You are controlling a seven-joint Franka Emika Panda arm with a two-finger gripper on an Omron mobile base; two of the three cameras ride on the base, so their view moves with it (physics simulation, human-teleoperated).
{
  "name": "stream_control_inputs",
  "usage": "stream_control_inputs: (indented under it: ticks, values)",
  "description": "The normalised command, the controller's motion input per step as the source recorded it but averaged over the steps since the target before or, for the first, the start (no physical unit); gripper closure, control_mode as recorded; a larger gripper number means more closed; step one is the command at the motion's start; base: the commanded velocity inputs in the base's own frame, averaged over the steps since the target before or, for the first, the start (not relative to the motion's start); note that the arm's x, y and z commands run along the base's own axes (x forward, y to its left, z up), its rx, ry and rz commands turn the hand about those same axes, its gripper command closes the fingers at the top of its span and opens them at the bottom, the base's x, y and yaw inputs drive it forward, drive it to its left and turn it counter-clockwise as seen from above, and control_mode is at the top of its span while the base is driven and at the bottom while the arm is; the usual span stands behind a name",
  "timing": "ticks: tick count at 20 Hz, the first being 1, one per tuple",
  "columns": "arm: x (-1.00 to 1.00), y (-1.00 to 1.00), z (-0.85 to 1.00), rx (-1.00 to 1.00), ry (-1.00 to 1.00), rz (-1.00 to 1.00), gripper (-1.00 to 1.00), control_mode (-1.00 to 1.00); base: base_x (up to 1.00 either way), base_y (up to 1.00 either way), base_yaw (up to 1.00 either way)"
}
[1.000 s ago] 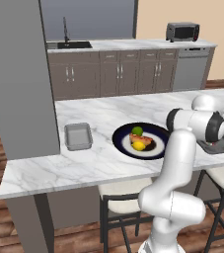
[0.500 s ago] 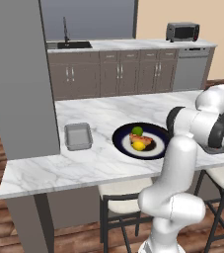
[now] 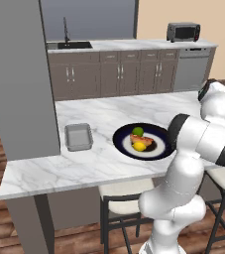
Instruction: Place one cooked food and one vegetable from the large plate to each tupperware container.
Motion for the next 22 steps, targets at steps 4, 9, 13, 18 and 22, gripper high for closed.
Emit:
stream_control_inputs:
  ticks: [4,9,13,18,22]
  values:
    - [-0.01,1.0,0.09,0.0,0.08,-0.04,-1.0,-1.0,0.0,0.0,0.0]
    - [0.0,1.0,0.07,0.0,0.13,0.0,-1.0,-1.0,0.0,0.0,0.0]
    - [0.0,0.98,0.01,-0.08,0.2,-0.03,-1.0,-1.0,0.0,0.0,0.0]
    - [0.0,0.75,0.0,-0.17,0.08,-0.19,-1.0,-1.0,0.0,0.0,0.0]
    - [0.23,0.61,0.0,-0.1,0.2,-0.27,-1.0,-1.0,0.0,0.0,0.0]
